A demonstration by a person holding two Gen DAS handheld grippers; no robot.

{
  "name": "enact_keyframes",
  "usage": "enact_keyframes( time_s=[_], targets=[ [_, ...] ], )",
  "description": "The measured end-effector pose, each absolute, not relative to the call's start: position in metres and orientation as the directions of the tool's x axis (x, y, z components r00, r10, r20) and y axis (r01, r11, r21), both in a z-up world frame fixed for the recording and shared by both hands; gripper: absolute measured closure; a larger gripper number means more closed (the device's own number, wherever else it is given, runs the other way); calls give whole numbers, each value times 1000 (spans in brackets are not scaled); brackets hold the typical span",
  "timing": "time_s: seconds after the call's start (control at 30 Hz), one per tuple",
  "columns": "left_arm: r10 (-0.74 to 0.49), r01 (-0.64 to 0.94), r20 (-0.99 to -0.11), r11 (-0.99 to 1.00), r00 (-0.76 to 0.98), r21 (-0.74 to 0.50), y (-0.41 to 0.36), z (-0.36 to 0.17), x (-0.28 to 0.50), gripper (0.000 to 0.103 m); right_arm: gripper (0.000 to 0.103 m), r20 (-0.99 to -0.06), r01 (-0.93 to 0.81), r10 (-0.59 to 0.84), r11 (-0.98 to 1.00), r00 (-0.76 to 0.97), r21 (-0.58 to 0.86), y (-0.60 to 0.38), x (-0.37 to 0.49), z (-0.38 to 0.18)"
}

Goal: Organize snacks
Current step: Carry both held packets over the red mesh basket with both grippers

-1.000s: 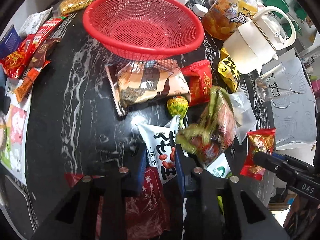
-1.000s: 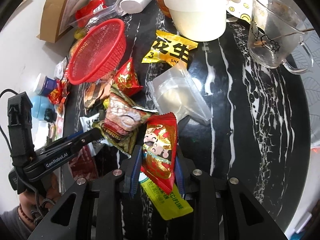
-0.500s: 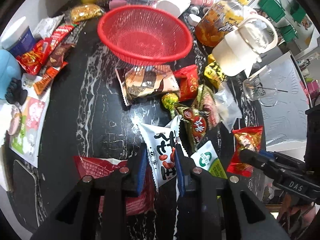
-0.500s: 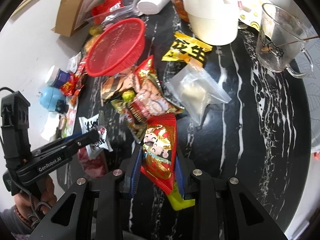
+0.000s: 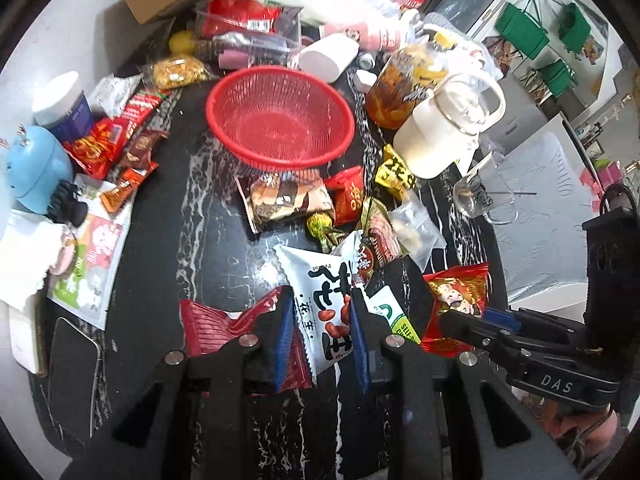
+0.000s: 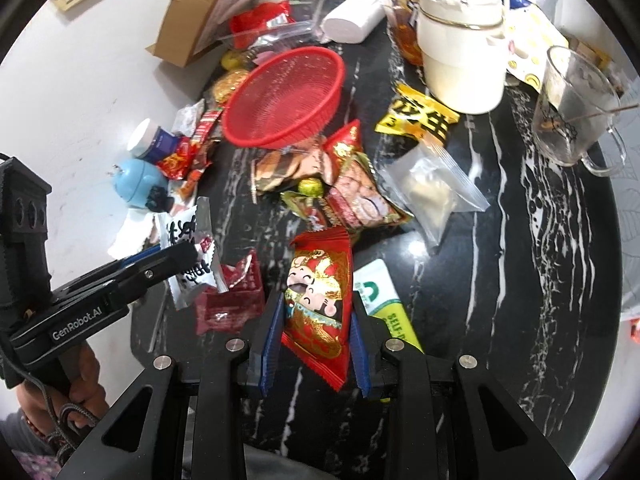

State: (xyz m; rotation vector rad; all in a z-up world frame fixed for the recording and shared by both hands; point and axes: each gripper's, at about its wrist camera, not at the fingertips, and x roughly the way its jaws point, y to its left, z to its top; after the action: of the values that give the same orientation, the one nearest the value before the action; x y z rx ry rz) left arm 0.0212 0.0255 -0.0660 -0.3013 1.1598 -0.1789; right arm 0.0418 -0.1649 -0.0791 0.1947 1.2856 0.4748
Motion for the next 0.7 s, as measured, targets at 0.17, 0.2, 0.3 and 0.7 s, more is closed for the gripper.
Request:
enact_keyframes(
  time_s=[0.17,0.2,0.3,0.7],
  targets=[
    [-286,-15,-856,946,430,-324,33,-50,18,77,73,-854,-269,471,871,223,410,-152,44,-68],
    [-283,-18,-852,946,441,-324,36,-45,18,77,73,-851,-276,474,869,226,410,-149,45,-66],
    [-275,-22,-841,947,465,-322,42,-35,20,77,73,-839,-304,489,858,239,413,-138,51,-57],
    [-261,-6,-790,948,555,-317,64,0,52,77,73,-809,-387,518,831,276,400,-106,87,-30]
  ],
)
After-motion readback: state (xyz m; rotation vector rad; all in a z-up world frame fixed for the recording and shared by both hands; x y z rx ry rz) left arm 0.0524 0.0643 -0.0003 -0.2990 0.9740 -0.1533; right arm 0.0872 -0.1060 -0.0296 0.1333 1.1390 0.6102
